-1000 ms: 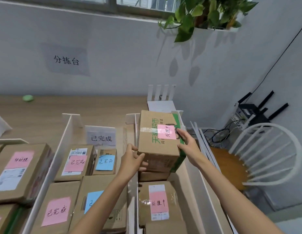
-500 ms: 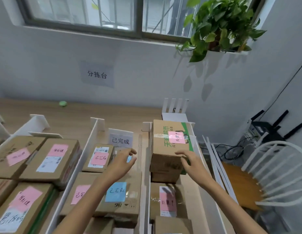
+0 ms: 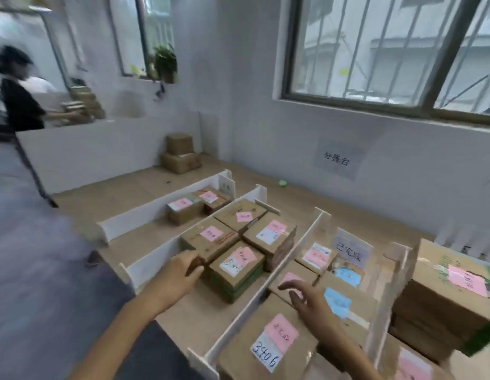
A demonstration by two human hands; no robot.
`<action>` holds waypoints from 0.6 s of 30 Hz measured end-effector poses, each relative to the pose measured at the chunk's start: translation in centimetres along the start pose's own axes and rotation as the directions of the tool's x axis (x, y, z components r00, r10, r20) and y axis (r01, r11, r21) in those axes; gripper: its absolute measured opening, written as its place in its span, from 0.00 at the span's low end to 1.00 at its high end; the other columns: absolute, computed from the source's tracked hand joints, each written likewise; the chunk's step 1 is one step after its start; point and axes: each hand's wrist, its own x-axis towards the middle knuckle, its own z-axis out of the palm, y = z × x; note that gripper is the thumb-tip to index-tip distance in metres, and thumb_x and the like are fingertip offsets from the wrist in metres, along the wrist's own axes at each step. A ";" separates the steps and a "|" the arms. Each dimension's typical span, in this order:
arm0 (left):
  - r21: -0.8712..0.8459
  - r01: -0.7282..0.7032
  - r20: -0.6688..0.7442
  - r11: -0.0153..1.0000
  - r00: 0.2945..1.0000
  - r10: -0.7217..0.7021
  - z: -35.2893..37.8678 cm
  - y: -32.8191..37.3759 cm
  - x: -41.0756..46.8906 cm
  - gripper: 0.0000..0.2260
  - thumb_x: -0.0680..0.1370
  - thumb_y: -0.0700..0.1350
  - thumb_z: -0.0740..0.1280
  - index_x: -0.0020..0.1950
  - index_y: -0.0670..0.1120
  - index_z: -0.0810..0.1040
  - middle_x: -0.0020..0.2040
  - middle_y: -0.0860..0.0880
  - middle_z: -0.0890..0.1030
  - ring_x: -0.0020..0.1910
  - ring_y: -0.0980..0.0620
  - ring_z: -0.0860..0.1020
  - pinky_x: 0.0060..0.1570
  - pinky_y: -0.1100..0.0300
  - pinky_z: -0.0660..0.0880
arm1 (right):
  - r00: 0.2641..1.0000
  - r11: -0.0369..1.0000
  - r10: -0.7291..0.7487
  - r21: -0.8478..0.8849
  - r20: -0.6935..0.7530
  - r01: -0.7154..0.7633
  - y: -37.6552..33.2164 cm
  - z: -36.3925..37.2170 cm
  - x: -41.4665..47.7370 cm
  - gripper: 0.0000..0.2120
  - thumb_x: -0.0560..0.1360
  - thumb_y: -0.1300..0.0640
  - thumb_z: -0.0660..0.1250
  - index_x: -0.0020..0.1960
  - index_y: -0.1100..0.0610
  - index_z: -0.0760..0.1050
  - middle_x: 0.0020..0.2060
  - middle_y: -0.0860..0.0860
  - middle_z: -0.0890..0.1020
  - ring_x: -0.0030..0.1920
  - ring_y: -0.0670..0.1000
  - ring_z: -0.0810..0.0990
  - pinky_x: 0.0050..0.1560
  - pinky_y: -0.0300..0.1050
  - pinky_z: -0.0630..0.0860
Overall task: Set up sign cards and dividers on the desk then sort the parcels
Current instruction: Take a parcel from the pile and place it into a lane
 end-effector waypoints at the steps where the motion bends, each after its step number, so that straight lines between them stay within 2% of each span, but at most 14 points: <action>1: 0.024 0.041 -0.023 0.999 0.999 -0.041 -1.7 -1.5 -1.4 0.13 0.77 0.43 0.65 0.44 0.63 0.70 0.48 0.57 0.77 0.49 0.59 0.76 0.50 0.68 0.70 | 0.999 1.000 -0.023 0.004 0.049 0.023 -1.5 2.0 0.1 0.20 0.75 0.61 0.62 0.43 0.33 0.74 0.43 0.33 0.81 0.47 0.34 0.77 0.48 0.30 0.71; 2: 0.032 0.088 -0.048 0.996 0.995 -0.087 -3.2 -3.2 -2.8 0.12 0.77 0.42 0.65 0.45 0.62 0.72 0.47 0.55 0.79 0.49 0.56 0.77 0.51 0.67 0.71 | 0.993 0.999 -0.047 0.007 0.104 0.047 -2.8 3.9 0.4 0.18 0.75 0.60 0.62 0.44 0.34 0.75 0.44 0.34 0.81 0.48 0.34 0.77 0.50 0.31 0.72; 4: 0.025 0.166 -0.104 0.986 0.981 -0.163 -6.1 -6.4 -5.4 0.10 0.77 0.41 0.65 0.45 0.58 0.75 0.42 0.57 0.78 0.45 0.58 0.77 0.46 0.72 0.69 | 0.980 0.995 -0.101 0.035 0.173 0.097 -5.7 7.2 1.3 0.16 0.75 0.58 0.61 0.44 0.36 0.77 0.41 0.29 0.79 0.47 0.28 0.75 0.49 0.25 0.69; 6: 0.042 0.199 -0.191 0.979 0.964 -0.188 -8.6 -9.3 -7.4 0.10 0.76 0.41 0.66 0.45 0.59 0.75 0.43 0.59 0.78 0.46 0.59 0.77 0.45 0.74 0.67 | 0.968 0.986 -0.168 0.047 0.188 0.162 -8.1 10.0 2.4 0.25 0.73 0.60 0.62 0.46 0.25 0.72 0.42 0.21 0.75 0.47 0.25 0.72 0.49 0.24 0.67; 8: 0.056 0.231 -0.237 0.971 0.948 -0.212 -10.7 -12.5 -9.0 0.07 0.76 0.40 0.66 0.48 0.52 0.78 0.47 0.55 0.79 0.49 0.56 0.77 0.46 0.78 0.66 | 0.955 0.981 -0.189 0.012 0.228 0.191 -10.1 12.9 3.9 0.32 0.74 0.64 0.64 0.45 0.21 0.68 0.42 0.26 0.78 0.48 0.29 0.74 0.48 0.28 0.68; 9: 0.056 0.254 -0.249 0.966 0.940 -0.233 -11.8 -14.2 -9.5 0.06 0.76 0.39 0.66 0.50 0.49 0.79 0.48 0.54 0.79 0.50 0.56 0.77 0.46 0.79 0.65 | 0.951 0.982 -0.185 0.010 0.247 0.188 -11.1 14.4 4.8 0.31 0.75 0.64 0.64 0.45 0.22 0.69 0.42 0.29 0.79 0.47 0.31 0.75 0.48 0.30 0.68; 11: 0.035 0.285 -0.265 0.958 0.927 -0.266 -13.8 -17.4 -10.2 0.06 0.77 0.40 0.65 0.51 0.47 0.79 0.50 0.53 0.79 0.51 0.56 0.76 0.46 0.78 0.64 | 0.953 0.986 -0.167 0.041 0.254 0.162 -13.6 17.3 6.6 0.27 0.76 0.63 0.64 0.43 0.26 0.73 0.41 0.30 0.79 0.47 0.32 0.76 0.48 0.28 0.68; 13: 0.022 0.296 -0.272 0.955 0.921 -0.279 -16.2 -20.6 -10.4 0.06 0.77 0.41 0.64 0.50 0.51 0.77 0.51 0.55 0.79 0.52 0.58 0.76 0.50 0.73 0.66 | 0.955 0.985 -0.166 0.086 0.246 0.150 -16.5 21.0 8.7 0.23 0.76 0.65 0.63 0.41 0.34 0.76 0.42 0.27 0.79 0.49 0.31 0.76 0.48 0.25 0.68; 15: 0.011 0.301 -0.289 0.953 0.914 -0.285 -19.1 -23.9 -10.1 0.06 0.78 0.43 0.64 0.49 0.55 0.75 0.52 0.56 0.79 0.53 0.59 0.76 0.53 0.69 0.69 | 0.954 0.980 -0.178 0.134 0.243 0.149 -19.8 25.1 10.7 0.18 0.77 0.65 0.61 0.46 0.42 0.78 0.42 0.31 0.80 0.50 0.33 0.76 0.49 0.23 0.67; 18: 0.030 0.301 -0.289 0.953 0.916 -0.280 -23.6 -28.2 -9.4 0.08 0.78 0.43 0.64 0.48 0.58 0.73 0.51 0.57 0.79 0.51 0.61 0.76 0.48 0.78 0.65 | 0.935 0.974 -0.194 0.175 0.297 0.147 -24.3 30.9 13.6 0.15 0.78 0.65 0.60 0.50 0.48 0.79 0.45 0.33 0.79 0.50 0.31 0.76 0.51 0.21 0.66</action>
